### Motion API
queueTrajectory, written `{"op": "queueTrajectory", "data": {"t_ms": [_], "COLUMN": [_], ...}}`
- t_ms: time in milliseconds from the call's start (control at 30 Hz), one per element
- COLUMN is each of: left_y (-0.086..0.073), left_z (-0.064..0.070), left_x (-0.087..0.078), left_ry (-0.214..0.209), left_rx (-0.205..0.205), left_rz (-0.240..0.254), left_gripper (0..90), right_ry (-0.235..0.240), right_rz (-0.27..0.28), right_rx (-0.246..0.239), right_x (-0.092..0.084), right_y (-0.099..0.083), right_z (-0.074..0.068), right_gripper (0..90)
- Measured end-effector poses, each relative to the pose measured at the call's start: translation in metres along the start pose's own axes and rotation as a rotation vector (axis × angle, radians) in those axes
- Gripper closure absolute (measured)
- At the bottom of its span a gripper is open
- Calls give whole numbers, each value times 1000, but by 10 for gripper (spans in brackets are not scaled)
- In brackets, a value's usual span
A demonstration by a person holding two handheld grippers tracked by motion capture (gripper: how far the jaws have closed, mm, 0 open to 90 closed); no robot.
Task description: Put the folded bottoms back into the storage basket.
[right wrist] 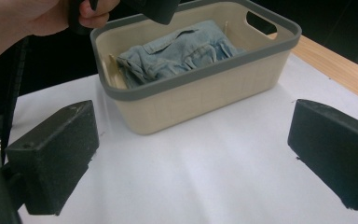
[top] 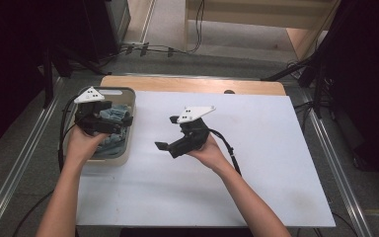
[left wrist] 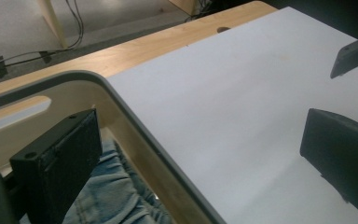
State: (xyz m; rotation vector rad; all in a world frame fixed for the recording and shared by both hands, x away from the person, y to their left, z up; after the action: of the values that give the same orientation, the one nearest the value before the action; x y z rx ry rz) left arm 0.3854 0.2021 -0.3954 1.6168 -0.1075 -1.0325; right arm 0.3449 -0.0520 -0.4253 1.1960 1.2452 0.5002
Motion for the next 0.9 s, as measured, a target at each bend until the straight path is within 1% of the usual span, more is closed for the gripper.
{"op": "queueTrajectory", "data": {"t_ms": [67,200,267,367,433,500,600,767,900], "left_y": [-1,-3,-5,-8,-10,-12,-16,-22,-25], "left_z": [6,16,21,28,33,38,43,51,57], "left_x": [1,2,2,0,-1,-2,-3,-2,2], "left_ry": [-7,-28,-41,-52,-67,-68,-87,-94,-100], "left_rx": [12,18,14,24,27,36,38,47,59], "left_rz": [-3,3,10,12,14,15,17,19,19], "left_gripper": [0,0,0,0,0,0,0,0,0], "right_ry": [-3,-8,-15,-23,-26,-30,-35,-42,-53], "right_rz": [8,20,18,14,16,15,10,24,19], "right_rx": [-1,8,13,20,15,15,6,5,-1], "right_x": [-6,-19,-25,-34,-40,-46,-53,-63,-70], "right_y": [-3,-11,-15,-21,-24,-27,-32,-40,-48], "right_z": [0,3,4,5,6,5,5,6,6], "right_gripper": [14,14,14,14,15,14,14,14,14]}}
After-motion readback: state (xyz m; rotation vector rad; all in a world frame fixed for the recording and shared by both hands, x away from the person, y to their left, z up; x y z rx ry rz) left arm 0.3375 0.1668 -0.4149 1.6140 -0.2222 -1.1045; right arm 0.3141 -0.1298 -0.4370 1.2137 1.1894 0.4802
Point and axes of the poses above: each handheld gripper's, and its own axes: x roughly forward along the jaws, y roughly out of its top, z roughly to its right, the point moved 3 cm from there along x, roughly forward along the jaws, and after that the axes turned 3 degrees about y, right-handed, at the moved point
